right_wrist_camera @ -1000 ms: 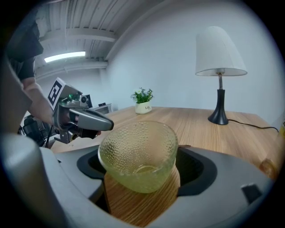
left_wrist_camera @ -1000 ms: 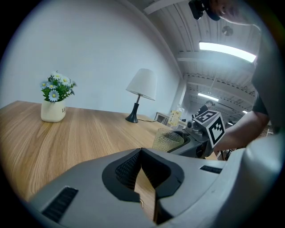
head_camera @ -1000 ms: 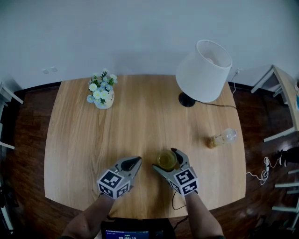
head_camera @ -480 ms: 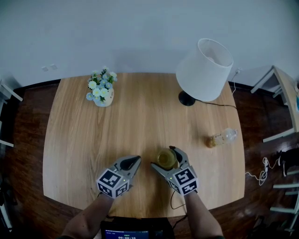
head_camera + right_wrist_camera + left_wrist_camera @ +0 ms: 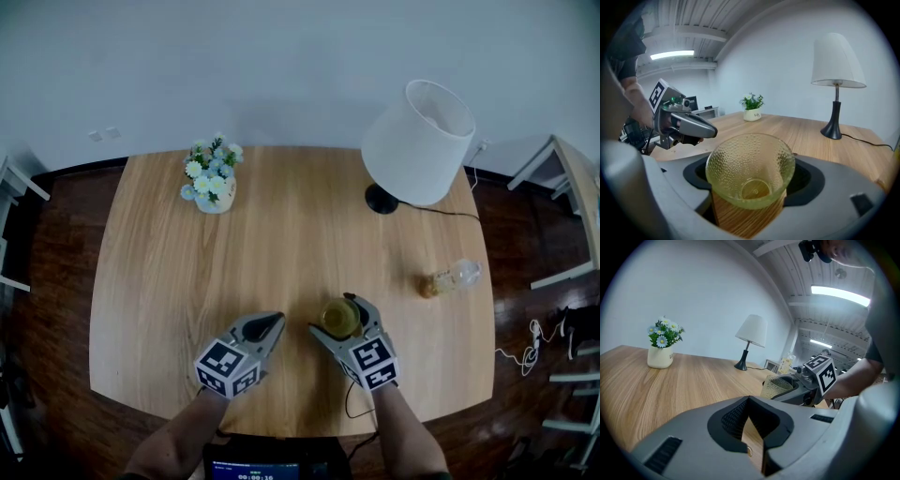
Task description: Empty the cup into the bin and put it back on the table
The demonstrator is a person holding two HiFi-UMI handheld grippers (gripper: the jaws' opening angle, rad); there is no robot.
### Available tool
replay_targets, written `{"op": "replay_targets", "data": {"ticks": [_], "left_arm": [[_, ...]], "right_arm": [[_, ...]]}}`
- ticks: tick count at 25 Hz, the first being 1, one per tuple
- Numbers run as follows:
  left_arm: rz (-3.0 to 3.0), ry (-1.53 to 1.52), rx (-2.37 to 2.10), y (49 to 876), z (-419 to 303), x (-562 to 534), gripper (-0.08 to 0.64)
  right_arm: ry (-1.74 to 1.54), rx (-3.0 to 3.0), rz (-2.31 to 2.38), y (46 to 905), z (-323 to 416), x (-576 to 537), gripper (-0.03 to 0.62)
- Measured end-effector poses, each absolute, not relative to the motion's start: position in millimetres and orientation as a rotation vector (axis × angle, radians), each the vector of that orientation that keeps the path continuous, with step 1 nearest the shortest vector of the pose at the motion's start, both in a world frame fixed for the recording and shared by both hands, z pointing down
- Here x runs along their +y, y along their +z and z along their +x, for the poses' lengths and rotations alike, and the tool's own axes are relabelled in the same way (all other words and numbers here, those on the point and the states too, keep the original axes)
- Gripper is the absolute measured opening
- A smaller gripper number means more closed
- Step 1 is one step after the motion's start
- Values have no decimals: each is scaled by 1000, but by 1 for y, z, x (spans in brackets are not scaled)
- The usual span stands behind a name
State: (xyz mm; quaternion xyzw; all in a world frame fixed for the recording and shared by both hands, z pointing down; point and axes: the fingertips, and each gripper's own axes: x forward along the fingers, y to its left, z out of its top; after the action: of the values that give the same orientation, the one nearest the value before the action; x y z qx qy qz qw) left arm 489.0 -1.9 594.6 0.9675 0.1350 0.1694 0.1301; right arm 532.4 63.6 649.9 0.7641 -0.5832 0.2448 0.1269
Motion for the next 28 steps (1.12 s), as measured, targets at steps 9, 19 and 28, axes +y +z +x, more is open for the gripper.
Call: {"op": "replay_targets", "data": {"ticks": [9, 19, 28], "left_arm": [[2821, 390, 371, 561, 477, -11, -8], [2877, 217, 339, 497, 452, -20, -8], [2933, 101, 322, 443, 426, -27, -8]], "right_arm": [[646, -1732, 2280, 600, 531, 63, 414], [550, -1774, 2260, 533, 513, 64, 413], [487, -1804, 2243, 476, 495, 61, 412]]}}
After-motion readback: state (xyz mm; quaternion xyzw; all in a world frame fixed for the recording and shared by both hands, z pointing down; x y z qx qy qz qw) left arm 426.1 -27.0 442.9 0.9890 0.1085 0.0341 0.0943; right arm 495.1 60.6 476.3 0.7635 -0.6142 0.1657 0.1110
